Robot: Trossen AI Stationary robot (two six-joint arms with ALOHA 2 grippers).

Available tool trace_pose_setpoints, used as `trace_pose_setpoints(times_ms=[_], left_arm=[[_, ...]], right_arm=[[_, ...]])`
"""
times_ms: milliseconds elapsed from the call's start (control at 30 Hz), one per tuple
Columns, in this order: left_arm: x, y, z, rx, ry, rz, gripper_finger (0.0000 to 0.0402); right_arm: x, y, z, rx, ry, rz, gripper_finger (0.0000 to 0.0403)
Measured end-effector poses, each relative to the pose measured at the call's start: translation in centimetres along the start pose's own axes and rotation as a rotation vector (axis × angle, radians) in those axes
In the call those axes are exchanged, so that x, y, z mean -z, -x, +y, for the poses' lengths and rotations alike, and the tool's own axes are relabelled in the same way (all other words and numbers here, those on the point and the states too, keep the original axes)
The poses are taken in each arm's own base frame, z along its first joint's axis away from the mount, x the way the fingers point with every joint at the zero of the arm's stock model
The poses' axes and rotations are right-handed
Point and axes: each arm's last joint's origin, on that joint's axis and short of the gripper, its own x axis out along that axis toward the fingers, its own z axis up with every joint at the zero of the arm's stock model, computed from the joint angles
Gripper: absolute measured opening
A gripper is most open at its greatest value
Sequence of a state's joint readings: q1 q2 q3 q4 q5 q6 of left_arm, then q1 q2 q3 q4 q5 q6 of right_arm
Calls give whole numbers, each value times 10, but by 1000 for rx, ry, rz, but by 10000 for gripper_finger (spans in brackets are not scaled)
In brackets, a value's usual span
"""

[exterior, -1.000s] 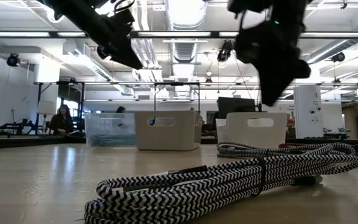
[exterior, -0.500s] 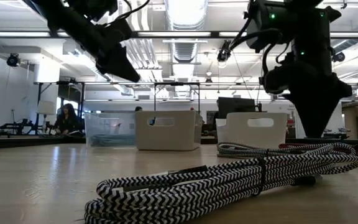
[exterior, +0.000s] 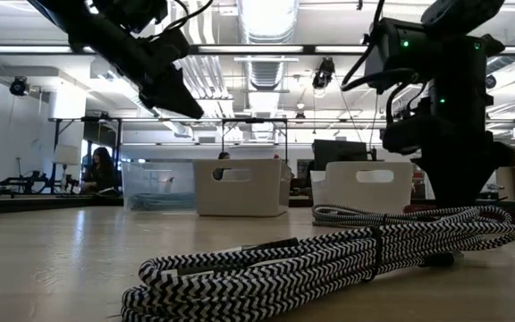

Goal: Pick & Place USB Port
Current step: Put the pink charger cable into the gray bin

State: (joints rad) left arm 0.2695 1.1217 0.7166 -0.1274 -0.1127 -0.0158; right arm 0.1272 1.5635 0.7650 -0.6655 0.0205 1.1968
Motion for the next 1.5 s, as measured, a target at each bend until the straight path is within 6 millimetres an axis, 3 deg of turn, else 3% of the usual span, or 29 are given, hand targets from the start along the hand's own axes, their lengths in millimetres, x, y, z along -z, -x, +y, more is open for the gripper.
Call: trace_pose_setpoints(times_ms=[200, 367, 667, 867, 1033, 1233, 1500], left_arm=[[0, 0, 0, 0, 0, -1, 92], [0, 0, 0, 1, 38, 1, 92], [0, 0, -6, 151, 62, -19, 92], [8, -5, -13, 274, 54, -138, 92], [24, -8, -15, 326, 63, -254, 92], [40, -6, -16, 374, 66, -393, 92], [36, -10, -17, 379, 75, -417, 92]], right_arm=[[-6, 11, 15, -68, 78, -40, 30], [-17, 34, 41, -202, 182, -121, 24], [-42, 84, 79, -276, 414, -549, 23], [-48, 106, 89, -264, 527, -667, 23], [-55, 120, 86, -267, 614, -768, 23], [-78, 110, 73, -447, 627, -888, 23], [-107, 82, 66, -772, 632, -1052, 23]])
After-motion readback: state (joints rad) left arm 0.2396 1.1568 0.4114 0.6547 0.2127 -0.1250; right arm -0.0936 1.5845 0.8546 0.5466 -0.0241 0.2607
